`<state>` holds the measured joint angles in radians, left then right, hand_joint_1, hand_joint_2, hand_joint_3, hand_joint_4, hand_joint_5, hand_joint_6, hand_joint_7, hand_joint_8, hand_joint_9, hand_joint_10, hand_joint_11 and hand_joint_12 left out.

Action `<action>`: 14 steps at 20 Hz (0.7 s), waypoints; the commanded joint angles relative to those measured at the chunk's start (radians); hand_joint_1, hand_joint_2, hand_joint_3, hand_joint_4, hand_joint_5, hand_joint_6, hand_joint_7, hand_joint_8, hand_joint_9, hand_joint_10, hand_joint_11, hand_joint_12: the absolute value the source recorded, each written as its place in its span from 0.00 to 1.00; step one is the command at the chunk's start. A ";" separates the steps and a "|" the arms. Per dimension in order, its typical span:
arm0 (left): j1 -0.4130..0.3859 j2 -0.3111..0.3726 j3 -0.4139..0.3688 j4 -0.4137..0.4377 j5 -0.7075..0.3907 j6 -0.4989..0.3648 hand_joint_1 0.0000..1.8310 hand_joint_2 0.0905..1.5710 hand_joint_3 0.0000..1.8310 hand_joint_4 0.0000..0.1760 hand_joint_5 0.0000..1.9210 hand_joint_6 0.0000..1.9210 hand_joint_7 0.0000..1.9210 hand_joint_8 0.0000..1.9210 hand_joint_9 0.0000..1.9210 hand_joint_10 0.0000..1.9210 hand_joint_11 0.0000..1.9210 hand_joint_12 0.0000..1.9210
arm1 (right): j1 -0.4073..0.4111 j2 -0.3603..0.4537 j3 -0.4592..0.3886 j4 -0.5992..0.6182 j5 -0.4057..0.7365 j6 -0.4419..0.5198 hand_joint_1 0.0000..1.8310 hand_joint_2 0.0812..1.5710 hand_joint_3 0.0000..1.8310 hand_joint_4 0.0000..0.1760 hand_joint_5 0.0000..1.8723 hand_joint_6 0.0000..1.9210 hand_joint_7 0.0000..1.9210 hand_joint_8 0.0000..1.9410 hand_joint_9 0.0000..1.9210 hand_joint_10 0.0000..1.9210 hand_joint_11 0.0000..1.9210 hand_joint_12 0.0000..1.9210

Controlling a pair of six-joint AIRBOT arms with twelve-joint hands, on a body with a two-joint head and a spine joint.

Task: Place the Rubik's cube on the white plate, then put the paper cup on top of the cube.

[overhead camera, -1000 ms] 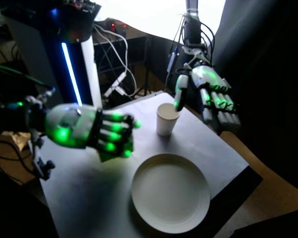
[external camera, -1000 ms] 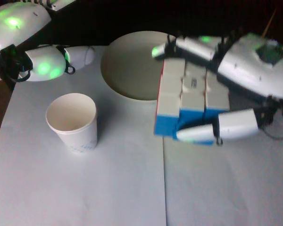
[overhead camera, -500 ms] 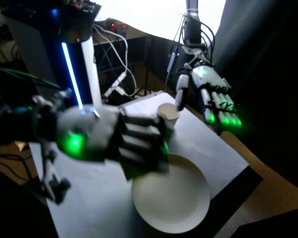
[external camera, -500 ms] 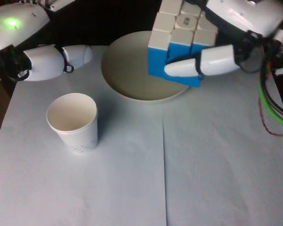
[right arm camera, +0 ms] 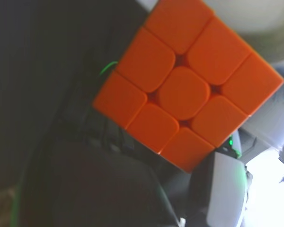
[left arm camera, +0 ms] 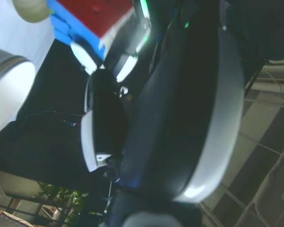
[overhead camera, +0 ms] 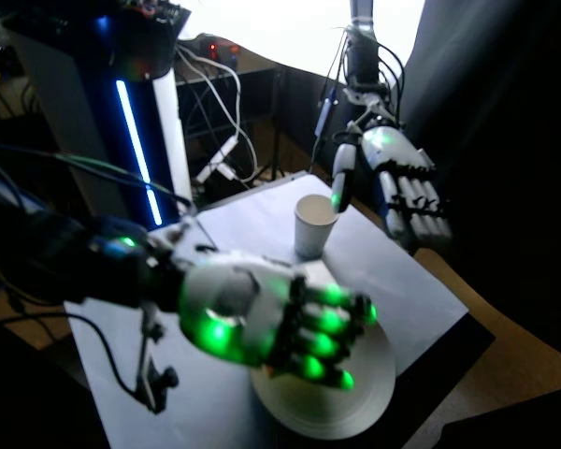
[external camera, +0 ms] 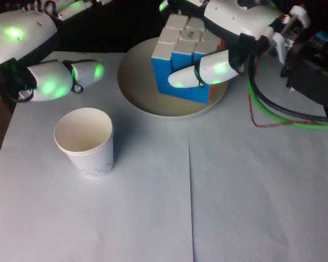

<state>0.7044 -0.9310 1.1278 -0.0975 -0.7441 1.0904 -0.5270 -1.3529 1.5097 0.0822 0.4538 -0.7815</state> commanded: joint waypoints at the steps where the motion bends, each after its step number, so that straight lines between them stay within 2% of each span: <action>1: -0.007 0.005 0.006 -0.009 -0.136 0.002 0.19 0.84 0.00 0.53 0.03 0.00 0.00 0.00 0.00 0.00 0.00 0.00 | 0.020 -0.002 0.017 0.032 0.107 0.010 0.54 0.76 0.00 0.00 0.07 0.57 0.13 0.61 0.18 0.91 0.25 1.00; 2: -0.007 0.006 0.004 -0.009 -0.138 0.002 0.17 0.83 0.00 0.60 0.02 0.00 0.00 0.00 0.00 0.00 0.00 0.00 | 0.020 -0.011 0.028 0.041 0.093 0.010 0.54 0.77 0.00 0.00 0.07 0.56 0.12 0.59 0.16 0.91 0.23 1.00; 3: -0.006 0.009 0.002 -0.009 -0.141 0.002 0.16 0.83 0.00 0.59 0.03 0.00 0.00 0.00 0.00 0.00 0.00 0.00 | 0.020 -0.029 0.051 0.052 0.063 0.009 0.56 0.77 0.00 0.00 0.07 0.57 0.12 0.58 0.16 0.91 0.22 1.00; 4: -0.004 0.011 0.000 -0.009 -0.143 0.002 0.16 0.84 0.00 0.64 0.02 0.00 0.00 0.00 0.00 0.00 0.00 0.00 | 0.019 -0.046 0.071 0.054 0.039 0.009 0.59 0.77 0.00 0.00 0.07 0.57 0.13 0.56 0.15 0.91 0.19 1.00; 6: -0.003 0.015 -0.004 -0.009 -0.148 0.002 0.18 0.84 0.00 0.63 0.03 0.00 0.00 0.00 0.00 0.00 0.00 0.00 | 0.019 -0.068 0.097 0.068 0.007 0.009 0.55 0.77 0.00 0.00 0.01 0.51 0.10 0.41 0.10 0.78 0.07 0.98; 7: -0.004 0.015 -0.005 -0.009 -0.150 0.002 0.18 0.84 0.00 0.60 0.03 0.00 0.00 0.00 0.00 0.00 0.00 0.00 | 0.015 -0.074 0.103 0.074 -0.003 0.009 0.49 0.77 0.00 0.17 0.00 0.36 0.10 0.23 0.05 0.62 0.00 0.85; 8: -0.004 0.015 -0.005 -0.009 -0.151 0.002 0.15 0.84 0.00 0.60 0.03 0.00 0.00 0.00 0.00 0.00 0.00 0.00 | 0.012 -0.074 0.104 0.078 -0.005 0.009 0.46 0.76 0.00 0.16 0.04 0.18 0.12 0.08 0.04 0.50 0.00 0.76; 9: -0.004 0.015 -0.005 -0.009 -0.152 0.002 0.13 0.84 0.00 0.63 0.03 0.00 0.00 0.00 0.00 0.00 0.00 0.00 | 0.009 -0.074 0.104 0.080 -0.005 0.009 0.43 0.75 0.00 0.18 0.04 0.11 0.10 0.03 0.02 0.44 0.00 0.72; 10: -0.002 0.015 -0.005 -0.010 -0.152 0.002 0.16 0.84 0.00 0.51 0.04 0.00 0.00 0.00 0.00 0.00 0.00 0.00 | 0.009 -0.074 0.102 0.080 -0.005 0.009 0.38 0.74 0.00 0.26 0.02 0.04 0.06 0.01 0.01 0.34 0.00 0.60; 11: 0.000 0.015 -0.005 -0.011 -0.153 0.002 0.17 0.84 0.00 0.58 0.03 0.00 0.00 0.00 0.00 0.00 0.00 0.00 | 0.009 -0.073 0.099 0.080 -0.005 0.009 0.35 0.74 0.00 0.31 0.00 0.01 0.02 0.00 0.02 0.22 0.00 0.46; 12: 0.000 0.015 -0.004 -0.012 -0.153 0.002 0.18 0.84 0.00 0.59 0.03 0.00 0.00 0.00 0.00 0.00 0.00 0.00 | 0.009 -0.073 0.096 0.080 -0.005 0.009 0.33 0.74 0.00 0.41 0.00 0.00 0.00 0.00 0.02 0.20 0.00 0.42; 13: 0.000 0.015 -0.004 -0.013 -0.153 0.002 0.19 0.84 0.00 0.62 0.03 0.00 0.00 0.00 0.00 0.00 0.00 0.00 | 0.009 -0.073 0.087 0.079 -0.005 0.006 0.34 0.74 0.00 0.30 0.00 0.00 0.00 0.00 0.03 0.14 0.00 0.34; 14: 0.000 0.015 -0.004 -0.014 -0.153 0.002 0.19 0.84 0.00 0.59 0.03 0.00 0.00 0.00 0.00 0.00 0.00 0.00 | 0.009 -0.073 0.073 0.079 -0.004 -0.011 0.35 0.74 0.00 0.28 0.00 0.00 0.00 0.00 0.04 0.08 0.00 0.29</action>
<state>0.7147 -0.9218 1.1229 -0.1055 -0.7670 1.0904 -0.5270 -1.4174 1.5738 0.1635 0.3527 -0.8162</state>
